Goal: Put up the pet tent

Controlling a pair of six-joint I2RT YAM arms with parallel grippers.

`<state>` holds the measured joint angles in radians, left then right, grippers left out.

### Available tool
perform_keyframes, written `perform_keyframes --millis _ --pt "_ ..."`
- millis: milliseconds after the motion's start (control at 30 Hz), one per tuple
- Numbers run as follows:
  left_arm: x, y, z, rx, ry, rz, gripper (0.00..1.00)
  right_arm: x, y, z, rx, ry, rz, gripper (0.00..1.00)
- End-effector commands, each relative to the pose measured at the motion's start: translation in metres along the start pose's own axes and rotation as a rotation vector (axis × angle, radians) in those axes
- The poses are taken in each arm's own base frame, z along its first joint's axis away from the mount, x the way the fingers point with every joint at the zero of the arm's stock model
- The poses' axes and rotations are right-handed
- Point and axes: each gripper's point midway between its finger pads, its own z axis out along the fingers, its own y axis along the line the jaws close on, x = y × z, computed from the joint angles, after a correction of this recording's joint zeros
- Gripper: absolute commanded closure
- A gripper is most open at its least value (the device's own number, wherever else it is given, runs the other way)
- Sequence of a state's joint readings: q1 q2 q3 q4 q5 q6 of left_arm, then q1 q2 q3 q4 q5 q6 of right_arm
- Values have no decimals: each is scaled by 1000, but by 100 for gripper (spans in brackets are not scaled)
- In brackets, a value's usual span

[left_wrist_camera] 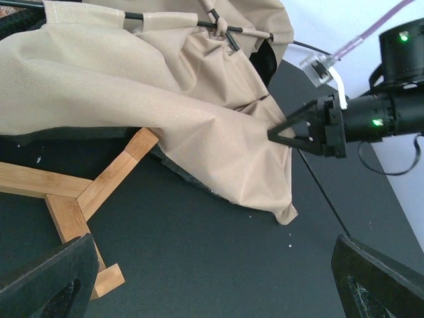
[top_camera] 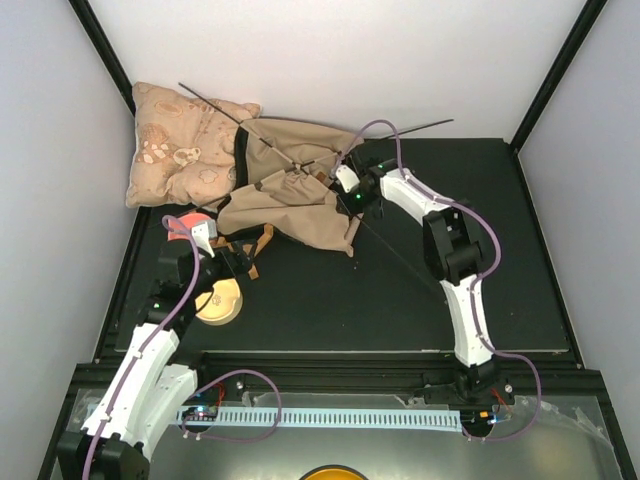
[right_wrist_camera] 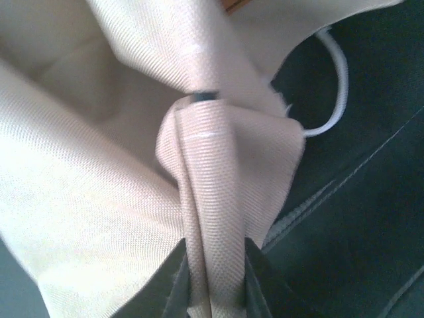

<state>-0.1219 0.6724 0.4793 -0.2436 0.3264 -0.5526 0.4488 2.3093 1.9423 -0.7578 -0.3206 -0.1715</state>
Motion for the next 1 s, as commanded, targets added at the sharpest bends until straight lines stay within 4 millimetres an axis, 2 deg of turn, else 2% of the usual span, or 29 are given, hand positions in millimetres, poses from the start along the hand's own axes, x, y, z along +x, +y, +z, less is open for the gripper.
perform_keyframes --millis 0,100,267,433,500,600,700,833,967 --pt "-2 -6 -2 16 10 10 1 -19 20 -59 37 -145 -68 91" --pt "-5 -10 -7 23 -1 12 1 -29 30 -110 125 -301 -143 98" --pt "-16 -28 -21 77 -27 6 1 -22 46 -190 239 -493 -201 99" --pt "-35 -72 -45 224 -44 13 1 -13 59 -245 290 -638 -175 99" --pt "-44 -89 -57 281 -61 25 1 -9 63 -259 292 -698 -148 99" --pt "-54 -111 -74 363 -92 43 1 2 65 -272 295 -780 -96 99" --pt "-56 -122 -81 424 -106 38 1 14 69 -263 258 -792 -73 99" --pt "-49 -126 -75 470 -68 18 1 34 84 -246 156 -748 -56 99" --pt "-35 -121 -60 474 0 -35 1 55 102 -229 109 -732 -70 99"
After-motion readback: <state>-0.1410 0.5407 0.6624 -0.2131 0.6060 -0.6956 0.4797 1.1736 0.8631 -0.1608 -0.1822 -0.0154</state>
